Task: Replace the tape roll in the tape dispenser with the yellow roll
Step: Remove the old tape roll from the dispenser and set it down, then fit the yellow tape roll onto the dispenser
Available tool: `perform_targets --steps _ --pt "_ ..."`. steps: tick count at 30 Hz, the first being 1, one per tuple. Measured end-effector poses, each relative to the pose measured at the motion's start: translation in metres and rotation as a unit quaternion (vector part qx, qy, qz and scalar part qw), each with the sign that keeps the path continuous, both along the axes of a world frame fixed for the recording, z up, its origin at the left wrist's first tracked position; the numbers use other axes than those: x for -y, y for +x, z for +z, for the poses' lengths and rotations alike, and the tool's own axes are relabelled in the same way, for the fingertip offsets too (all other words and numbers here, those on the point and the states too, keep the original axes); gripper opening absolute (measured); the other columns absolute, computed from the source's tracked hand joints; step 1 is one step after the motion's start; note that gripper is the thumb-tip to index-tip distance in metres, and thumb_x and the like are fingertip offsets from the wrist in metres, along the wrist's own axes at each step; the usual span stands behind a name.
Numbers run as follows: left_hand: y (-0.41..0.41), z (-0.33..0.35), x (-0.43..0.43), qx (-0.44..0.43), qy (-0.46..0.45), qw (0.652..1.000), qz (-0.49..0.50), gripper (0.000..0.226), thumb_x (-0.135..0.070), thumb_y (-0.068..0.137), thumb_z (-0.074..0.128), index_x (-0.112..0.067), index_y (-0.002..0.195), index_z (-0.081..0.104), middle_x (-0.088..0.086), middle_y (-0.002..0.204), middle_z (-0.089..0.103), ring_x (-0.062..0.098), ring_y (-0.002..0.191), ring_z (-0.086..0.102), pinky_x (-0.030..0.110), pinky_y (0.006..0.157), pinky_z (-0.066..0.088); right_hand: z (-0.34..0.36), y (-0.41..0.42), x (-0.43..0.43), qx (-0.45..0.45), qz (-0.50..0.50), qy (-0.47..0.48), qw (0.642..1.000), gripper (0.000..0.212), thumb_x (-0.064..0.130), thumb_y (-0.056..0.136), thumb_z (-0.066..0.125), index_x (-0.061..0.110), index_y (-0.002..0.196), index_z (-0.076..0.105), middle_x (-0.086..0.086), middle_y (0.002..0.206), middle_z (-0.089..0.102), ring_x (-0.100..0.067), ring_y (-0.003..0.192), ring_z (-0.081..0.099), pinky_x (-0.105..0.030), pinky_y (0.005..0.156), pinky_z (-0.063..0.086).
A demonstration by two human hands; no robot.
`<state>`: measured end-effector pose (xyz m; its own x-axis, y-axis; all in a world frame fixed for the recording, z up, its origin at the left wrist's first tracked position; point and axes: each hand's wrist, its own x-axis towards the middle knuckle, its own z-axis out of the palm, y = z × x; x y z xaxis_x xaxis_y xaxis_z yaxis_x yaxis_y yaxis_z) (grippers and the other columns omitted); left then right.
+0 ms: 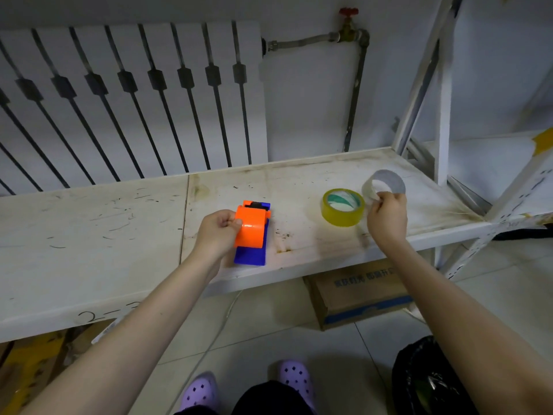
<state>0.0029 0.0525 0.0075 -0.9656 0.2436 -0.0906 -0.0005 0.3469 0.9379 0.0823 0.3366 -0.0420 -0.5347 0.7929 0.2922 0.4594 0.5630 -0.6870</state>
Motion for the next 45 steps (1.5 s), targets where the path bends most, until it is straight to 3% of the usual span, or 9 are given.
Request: perform_targets --steps 8,13,18,22,27,31,36,40,45 --pt "-0.002 -0.002 -0.003 0.025 0.002 1.0 0.018 0.024 -0.011 0.095 0.048 -0.017 0.071 0.051 0.0 0.076 0.051 0.019 0.079 0.047 0.034 0.08 0.04 -0.012 0.008 -0.004 0.091 0.0 -0.022 0.996 0.039 0.012 0.093 0.042 0.002 0.13 0.041 -0.019 0.139 0.039 -0.04 0.113 0.051 -0.047 0.088 0.046" --pt "-0.002 -0.005 -0.001 0.048 0.006 0.999 0.022 0.026 -0.011 0.095 0.048 -0.018 0.07 0.05 0.0 0.075 0.051 0.019 0.078 0.046 0.035 0.078 0.04 -0.003 -0.004 0.019 0.056 0.062 0.084 0.993 0.04 0.009 0.088 0.046 0.011 0.128 0.047 -0.01 0.13 0.052 -0.031 0.114 0.05 -0.041 0.08 0.046" --pt "-0.003 -0.004 0.002 0.068 0.006 0.997 0.028 0.026 -0.011 0.095 0.047 -0.017 0.069 0.048 0.004 0.075 0.05 0.023 0.082 0.047 0.032 0.071 0.041 -0.009 -0.024 0.03 0.211 0.13 0.143 0.958 0.045 0.014 0.087 0.049 0.009 0.132 0.044 -0.013 0.136 0.051 -0.032 0.129 0.039 -0.046 0.11 0.027" --pt "-0.004 -0.005 0.005 0.073 0.004 0.997 0.027 0.026 -0.013 0.095 0.047 -0.018 0.069 0.049 0.004 0.077 0.051 0.026 0.086 0.048 0.036 0.075 0.041 -0.015 -0.033 0.037 0.242 0.131 0.089 0.957 0.035 0.017 0.089 0.05 0.01 0.123 0.051 -0.012 0.123 0.058 -0.03 0.121 0.046 -0.054 0.11 0.024" --pt "-0.005 -0.007 0.009 0.078 0.018 0.996 0.028 0.026 -0.013 0.095 0.047 -0.018 0.07 0.051 0.002 0.078 0.052 0.026 0.084 0.048 0.035 0.073 0.041 -0.019 -0.029 0.049 0.198 0.149 0.067 0.966 0.014 0.014 0.088 0.053 0.008 0.098 0.06 -0.012 0.095 0.067 -0.032 0.094 0.06 -0.046 0.096 0.045" --pt "-0.003 -0.002 0.012 0.068 0.038 0.996 0.048 0.025 -0.014 0.095 0.048 -0.02 0.071 0.053 -0.002 0.075 0.05 0.019 0.076 0.044 0.03 0.063 0.036 -0.011 -0.021 0.066 0.094 0.176 -0.002 0.98 0.022 0.016 0.09 0.051 0.007 0.109 0.06 -0.012 0.099 0.064 -0.028 0.09 0.058 -0.033 0.075 0.043" --pt "0.003 0.013 0.019 0.058 0.109 0.991 0.056 0.023 -0.014 0.096 0.047 -0.019 0.074 0.053 -0.007 0.084 0.054 0.019 0.086 0.049 0.038 0.084 0.042 0.023 -0.016 0.099 -0.119 0.201 -0.21 0.949 0.011 0.017 0.09 0.051 0.01 0.09 0.059 0.0 0.078 0.054 -0.015 0.073 0.049 -0.025 0.061 0.038" --pt "0.008 0.022 0.025 0.038 0.141 0.988 0.06 0.01 -0.014 0.096 0.048 -0.013 0.096 0.057 -0.01 0.087 0.054 0.019 0.091 0.052 0.041 0.089 0.045 0.046 -0.014 0.127 -0.224 0.196 -0.36 0.884 0.014 0.018 0.094 0.047 0.01 0.086 0.054 -0.002 0.08 0.052 -0.018 0.079 0.05 -0.034 0.072 0.048" --pt "0.016 0.027 0.029 0.01 0.133 0.99 0.048 0.02 -0.014 0.096 0.048 -0.021 0.079 0.056 -0.01 0.083 0.055 0.011 0.081 0.052 0.036 0.085 0.046 0.065 -0.011 0.156 -0.267 0.207 -0.445 0.829 0.014 0.021 0.098 0.041 0.013 0.092 0.049 0.001 0.088 0.056 -0.027 0.107 0.059 -0.049 0.098 0.047"
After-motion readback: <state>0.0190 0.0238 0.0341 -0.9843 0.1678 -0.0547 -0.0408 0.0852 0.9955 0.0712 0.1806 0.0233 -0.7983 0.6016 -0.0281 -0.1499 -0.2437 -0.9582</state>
